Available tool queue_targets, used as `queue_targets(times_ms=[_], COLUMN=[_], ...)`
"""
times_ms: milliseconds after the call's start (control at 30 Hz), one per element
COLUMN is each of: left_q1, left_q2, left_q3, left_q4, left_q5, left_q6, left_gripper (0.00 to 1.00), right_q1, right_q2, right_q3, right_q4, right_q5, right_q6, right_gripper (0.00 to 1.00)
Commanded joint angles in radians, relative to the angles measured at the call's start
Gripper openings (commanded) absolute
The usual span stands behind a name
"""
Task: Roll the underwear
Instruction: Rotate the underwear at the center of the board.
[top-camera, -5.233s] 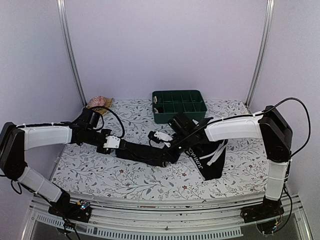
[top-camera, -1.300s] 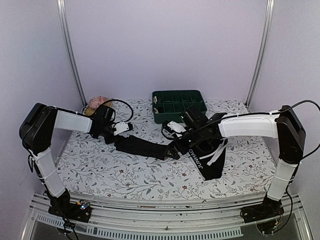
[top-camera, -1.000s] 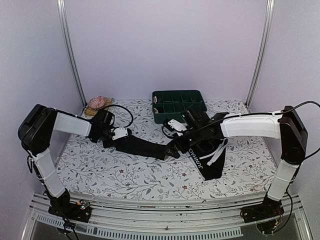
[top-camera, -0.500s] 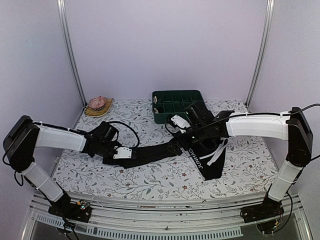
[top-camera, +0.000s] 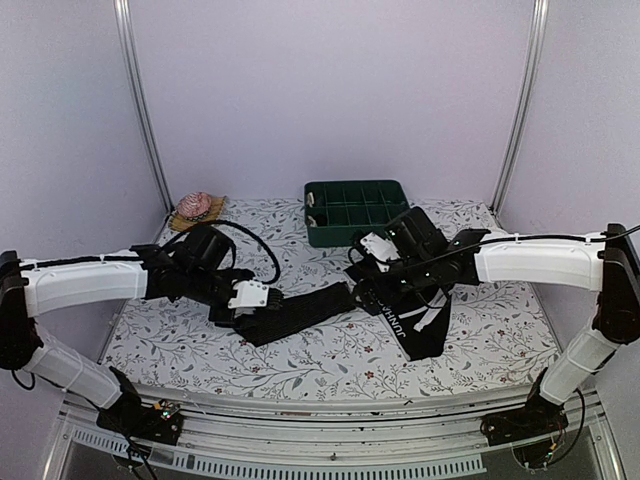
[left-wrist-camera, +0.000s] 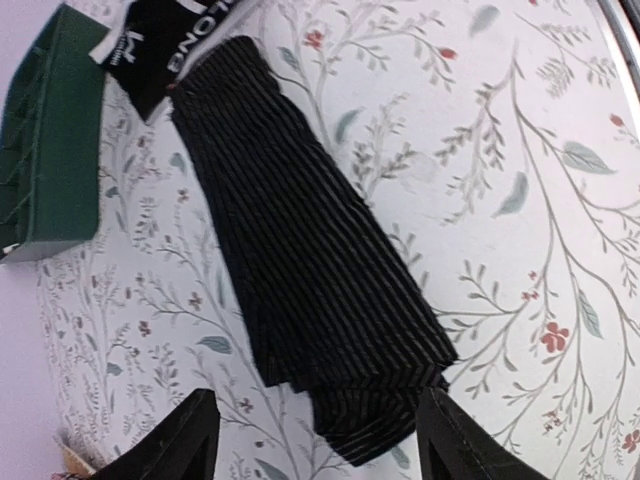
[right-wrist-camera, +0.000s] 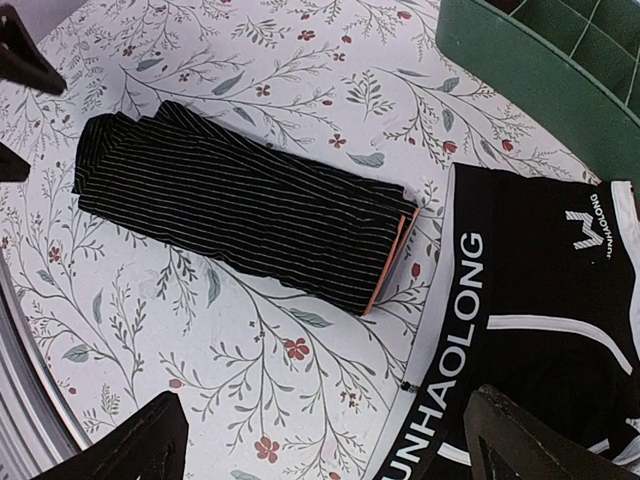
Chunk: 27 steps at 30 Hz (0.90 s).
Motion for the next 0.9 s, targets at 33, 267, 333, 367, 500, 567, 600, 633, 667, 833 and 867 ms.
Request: queue_targets(times_ms=[33,267,333,367,500,567,600,633,667,833,867], left_q1=[0.022,-0.02,-0.039,-0.051,-0.104,-0.125,-0.134,-0.14,-0.143,-0.137,-0.136], left_q2=[0.13,0.398,0.455,0.481,0.564,0.601,0.628,0.664,0.68,0.695,0.697], left_q3=[0.198,0.445,0.493,0.511,0.555,0.573,0.587,0.597,0.604,0.607,0.606], left_q4=[0.084,0.105,0.106,0.103,0.102,0.11,0.122,0.135,0.147,0.205,0.203], left_q5=[0.011,0.022,0.012,0.003,-0.043,-0.075,-0.107,-0.145,-0.175,-0.239,-0.235], left_q6=[-0.138,-0.226,-0.234,-0.234,-0.228,-0.24,-0.251,-0.263,-0.271,-0.273,-0.269], left_gripper=[0.71,0.73,0.74,0.74,0.74,0.74,0.74,0.74,0.74,0.75,0.75], right_q1=[0.006,-0.022,-0.036,-0.042,-0.048,-0.048,-0.048,-0.049,-0.049,-0.049,-0.049], right_q2=[-0.052,-0.135,-0.161,-0.171,-0.198,-0.203,-0.202,-0.2,-0.197,-0.185,-0.185], right_q3=[-0.051,-0.131,-0.154,-0.161,-0.182,-0.187,-0.189,-0.189,-0.191,-0.194,-0.191], right_q4=[0.065,0.115,0.132,0.138,0.158,0.167,0.169,0.172,0.174,0.18,0.181], right_q5=[0.08,0.197,0.214,0.224,0.235,0.23,0.225,0.221,0.218,0.2,0.199], right_q6=[0.026,0.063,0.074,0.081,0.086,0.087,0.087,0.087,0.087,0.086,0.085], right_gripper=[0.99,0.99,0.99,0.99,0.99,0.99,0.99,0.99,0.99,0.99,0.99])
